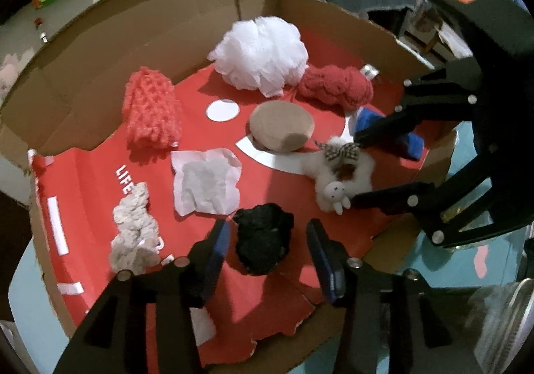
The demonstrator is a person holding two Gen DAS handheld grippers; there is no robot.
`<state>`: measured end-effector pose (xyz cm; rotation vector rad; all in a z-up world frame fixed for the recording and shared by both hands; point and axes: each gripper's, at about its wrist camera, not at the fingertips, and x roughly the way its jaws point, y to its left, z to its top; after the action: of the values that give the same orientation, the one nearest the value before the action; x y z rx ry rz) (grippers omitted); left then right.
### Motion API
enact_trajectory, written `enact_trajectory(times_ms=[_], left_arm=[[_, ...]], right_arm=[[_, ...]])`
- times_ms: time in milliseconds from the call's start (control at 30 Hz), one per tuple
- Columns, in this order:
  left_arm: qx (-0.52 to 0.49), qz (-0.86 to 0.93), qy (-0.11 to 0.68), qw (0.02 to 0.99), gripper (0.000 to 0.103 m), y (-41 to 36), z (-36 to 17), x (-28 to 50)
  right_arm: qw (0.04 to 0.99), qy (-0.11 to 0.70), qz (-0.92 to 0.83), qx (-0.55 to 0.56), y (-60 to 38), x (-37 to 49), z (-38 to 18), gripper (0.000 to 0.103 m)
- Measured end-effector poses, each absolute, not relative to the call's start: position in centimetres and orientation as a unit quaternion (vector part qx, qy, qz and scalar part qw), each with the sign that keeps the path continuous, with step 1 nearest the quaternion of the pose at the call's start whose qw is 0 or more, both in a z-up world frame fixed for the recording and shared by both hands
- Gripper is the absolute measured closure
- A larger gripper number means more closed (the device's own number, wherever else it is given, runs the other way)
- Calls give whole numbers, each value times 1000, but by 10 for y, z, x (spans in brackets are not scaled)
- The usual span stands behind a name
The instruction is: Organize soft objects
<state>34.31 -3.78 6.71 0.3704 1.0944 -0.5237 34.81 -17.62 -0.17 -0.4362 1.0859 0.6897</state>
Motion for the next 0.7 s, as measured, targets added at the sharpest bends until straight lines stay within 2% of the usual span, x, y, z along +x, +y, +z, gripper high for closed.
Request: enact_trajectory(times_ms=[200,233,300,467,533,700], left_arm=[[129,-215,493,833,35,-23,91,328],[121,-210,490,837,32,-19,94,325],[104,-192,481,849,28,-13,101,317],[64,-159,470,866,20,0,109,299],[55,-140,464,873,13,1,110,293],[50,-105,449,886,8,7,113,283]], right_arm=[[797,493,297,-183,-185,342,13,54],[802,490,291,-177,-188,340,18,51],[816,479,277,-168,-193,334,29,37],[845,464,227,-136,-203,316,50,27],[855,464,198,-124,-206,310,52,26],[869,466,147,-77,-219,302,50,26]])
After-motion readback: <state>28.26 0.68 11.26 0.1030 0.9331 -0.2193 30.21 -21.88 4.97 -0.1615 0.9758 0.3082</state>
